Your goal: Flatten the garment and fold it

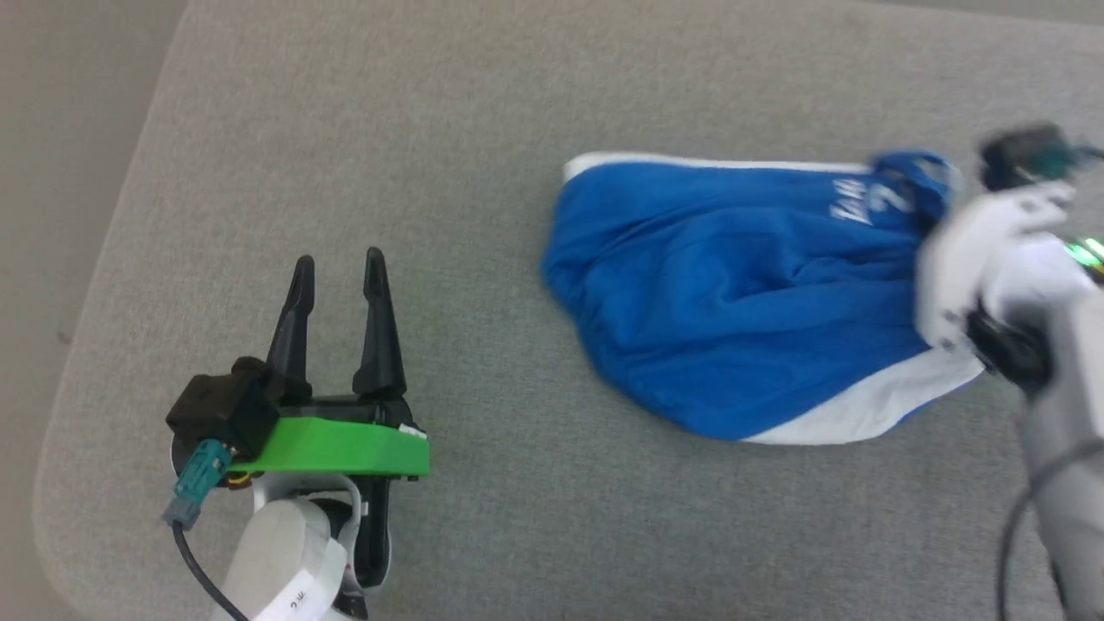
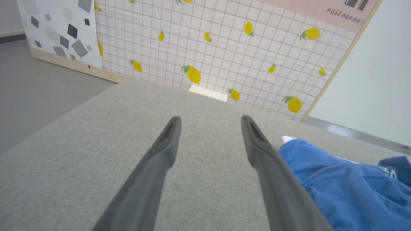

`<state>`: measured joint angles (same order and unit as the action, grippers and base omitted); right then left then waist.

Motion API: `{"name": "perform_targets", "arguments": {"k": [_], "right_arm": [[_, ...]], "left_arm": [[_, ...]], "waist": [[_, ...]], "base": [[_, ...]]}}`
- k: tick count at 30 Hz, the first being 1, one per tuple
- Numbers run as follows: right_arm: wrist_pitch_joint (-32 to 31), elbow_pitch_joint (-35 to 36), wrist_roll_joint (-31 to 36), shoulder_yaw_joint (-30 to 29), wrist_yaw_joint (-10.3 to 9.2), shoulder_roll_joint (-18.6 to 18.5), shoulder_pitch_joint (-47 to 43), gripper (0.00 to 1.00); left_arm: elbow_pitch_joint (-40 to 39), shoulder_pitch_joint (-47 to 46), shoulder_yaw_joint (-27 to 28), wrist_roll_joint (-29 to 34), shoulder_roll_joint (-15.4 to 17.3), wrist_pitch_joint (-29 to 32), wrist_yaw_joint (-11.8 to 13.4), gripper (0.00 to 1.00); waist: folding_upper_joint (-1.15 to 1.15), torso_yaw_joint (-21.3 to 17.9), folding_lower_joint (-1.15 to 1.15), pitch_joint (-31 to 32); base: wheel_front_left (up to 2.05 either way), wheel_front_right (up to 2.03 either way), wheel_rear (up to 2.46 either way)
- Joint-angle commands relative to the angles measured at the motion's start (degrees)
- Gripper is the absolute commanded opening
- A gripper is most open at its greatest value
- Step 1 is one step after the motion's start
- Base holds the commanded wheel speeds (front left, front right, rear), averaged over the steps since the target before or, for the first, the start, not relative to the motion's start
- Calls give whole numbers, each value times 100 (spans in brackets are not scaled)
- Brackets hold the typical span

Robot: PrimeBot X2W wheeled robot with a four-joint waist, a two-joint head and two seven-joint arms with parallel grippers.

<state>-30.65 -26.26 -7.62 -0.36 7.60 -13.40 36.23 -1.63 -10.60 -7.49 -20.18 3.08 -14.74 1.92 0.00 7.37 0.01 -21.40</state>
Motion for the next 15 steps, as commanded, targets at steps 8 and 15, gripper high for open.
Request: {"name": "perform_targets", "arguments": {"k": [8,15], "right_arm": [[-210,1006,-188,-1171,-11,143,-1709,0],[504,1600,-364,-1884,-11,795,-1901,100]], "left_arm": [[120,183,18,-56,-20,-26,-71,100],[271,195,-13,-87,-20,-26,-113,100]], "waist": [[0,-476,-1,470],[0,-526,-1,608]], "base": [[0,0,0],[0,0,0]]}}
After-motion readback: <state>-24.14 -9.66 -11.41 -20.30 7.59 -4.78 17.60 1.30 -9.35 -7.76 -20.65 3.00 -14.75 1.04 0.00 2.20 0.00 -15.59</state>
